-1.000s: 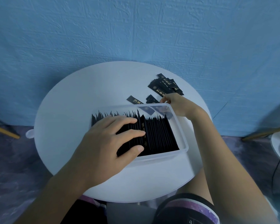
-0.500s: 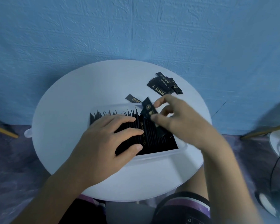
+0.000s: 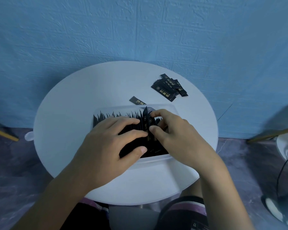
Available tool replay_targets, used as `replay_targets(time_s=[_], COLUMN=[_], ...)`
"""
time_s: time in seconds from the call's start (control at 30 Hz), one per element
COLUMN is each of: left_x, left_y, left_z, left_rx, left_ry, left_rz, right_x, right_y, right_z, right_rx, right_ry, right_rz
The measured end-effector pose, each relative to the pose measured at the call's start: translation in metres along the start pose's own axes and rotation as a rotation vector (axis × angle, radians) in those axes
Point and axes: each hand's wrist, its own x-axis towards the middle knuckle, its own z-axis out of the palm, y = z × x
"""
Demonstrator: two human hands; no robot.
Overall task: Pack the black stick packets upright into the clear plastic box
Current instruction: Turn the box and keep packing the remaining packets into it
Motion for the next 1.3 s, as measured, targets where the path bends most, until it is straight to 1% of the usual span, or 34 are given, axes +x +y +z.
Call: replay_targets(time_s=[0.27,0.5,0.6,0.67,0.73,0.83,0.97,1.17,1.3], left_x=[0.000,0.000,0.001,0.001,0.000,0.000,0.002,0.001,0.002], left_y=[-0.001,-0.001,-0.001,-0.001,-0.001,-0.001,-0.001,-0.002,-0.002], left_z=[-0.001,-0.002,-0.002,-0.002,-0.002,-0.002,-0.001,-0.002,-0.002], left_rx=[-0.012,-0.005,0.000,-0.006,-0.007,-0.004,-0.002,-0.029,-0.020], left_ry=[0.006,-0.004,-0.016,-0.019,-0.022,-0.023,-0.028,-0.018,-0.022], left_rz=[0.010,0.050,0.051,0.041,0.032,0.021,0.026,0.040,0.058], right_x=[0.008,0.012,0.011,0.009,0.007,0.004,0.007,0.007,0.005], right_y=[0.007,0.009,0.009,0.010,0.011,0.010,0.005,0.002,0.002], right_z=[0.007,0.008,0.008,0.006,0.003,0.001,0.009,0.014,0.015], right_rx=[0.013,0.095,0.081,0.018,-0.056,-0.158,-0.133,-0.132,-0.151], right_ry=[-0.001,-0.008,0.063,0.172,0.224,0.185,0.130,0.183,0.156], right_rz=[0.017,0.018,-0.016,-0.038,-0.022,0.025,0.025,-0.001,0.005])
